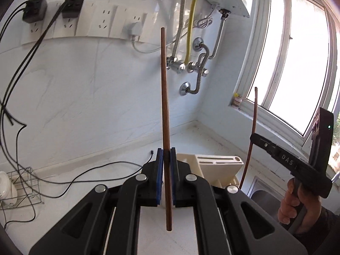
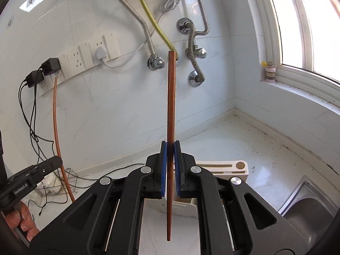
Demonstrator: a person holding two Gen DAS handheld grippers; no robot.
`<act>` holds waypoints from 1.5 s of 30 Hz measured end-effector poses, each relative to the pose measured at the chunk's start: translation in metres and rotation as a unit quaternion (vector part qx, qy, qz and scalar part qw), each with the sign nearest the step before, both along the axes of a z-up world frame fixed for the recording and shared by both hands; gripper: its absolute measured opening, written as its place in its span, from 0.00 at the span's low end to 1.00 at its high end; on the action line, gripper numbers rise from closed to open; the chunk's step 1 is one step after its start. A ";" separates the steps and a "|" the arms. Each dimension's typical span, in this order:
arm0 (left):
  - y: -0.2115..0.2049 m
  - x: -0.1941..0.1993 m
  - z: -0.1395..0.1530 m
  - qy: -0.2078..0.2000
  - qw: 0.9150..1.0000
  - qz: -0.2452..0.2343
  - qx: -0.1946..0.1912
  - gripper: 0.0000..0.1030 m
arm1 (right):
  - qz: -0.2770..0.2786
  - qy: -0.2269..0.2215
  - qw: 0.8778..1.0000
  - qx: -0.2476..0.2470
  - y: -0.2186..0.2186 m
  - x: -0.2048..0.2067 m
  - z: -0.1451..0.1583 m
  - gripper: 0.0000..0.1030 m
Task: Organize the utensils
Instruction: 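Lift both held chopsticks upright and carry them toward the cream utensil holder, then lower the chopsticks into the holder and open both tools to release them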
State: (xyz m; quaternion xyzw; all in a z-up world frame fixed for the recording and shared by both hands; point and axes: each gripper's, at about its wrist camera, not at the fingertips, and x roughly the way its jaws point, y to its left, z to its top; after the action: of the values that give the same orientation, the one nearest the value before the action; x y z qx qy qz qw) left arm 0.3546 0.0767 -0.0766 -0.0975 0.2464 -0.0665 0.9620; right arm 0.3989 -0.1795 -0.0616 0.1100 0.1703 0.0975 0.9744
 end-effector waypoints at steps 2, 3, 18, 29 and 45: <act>-0.011 0.016 0.003 -0.020 1.000 -0.013 0.004 0.06 | -0.016 -0.022 1.000 0.000 -0.010 0.002 0.000 0.06; -0.015 0.023 0.004 -0.030 0.999 -0.016 0.005 0.06 | -0.024 -0.034 0.999 -0.003 -0.014 0.003 0.001 0.06; -0.037 0.097 -0.024 -0.097 0.992 -0.075 -0.033 0.06 | -0.083 -0.109 0.990 -0.043 -0.043 0.018 -0.021 0.06; -0.046 0.106 -0.052 -0.092 0.992 -0.085 -0.023 0.06 | -0.088 -0.107 0.989 -0.055 -0.045 0.029 -0.036 0.06; -0.038 0.084 -0.056 -0.132 0.991 -0.012 -0.010 0.95 | -0.142 -0.154 0.975 -0.069 -0.039 0.006 -0.039 0.83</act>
State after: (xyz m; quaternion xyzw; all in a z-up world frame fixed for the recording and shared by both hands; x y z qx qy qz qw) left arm 0.4385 0.0391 -0.1325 -0.0941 0.1179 -0.0930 0.9842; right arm 0.4051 -0.2189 -0.1005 0.0491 0.0072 -0.0379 0.9980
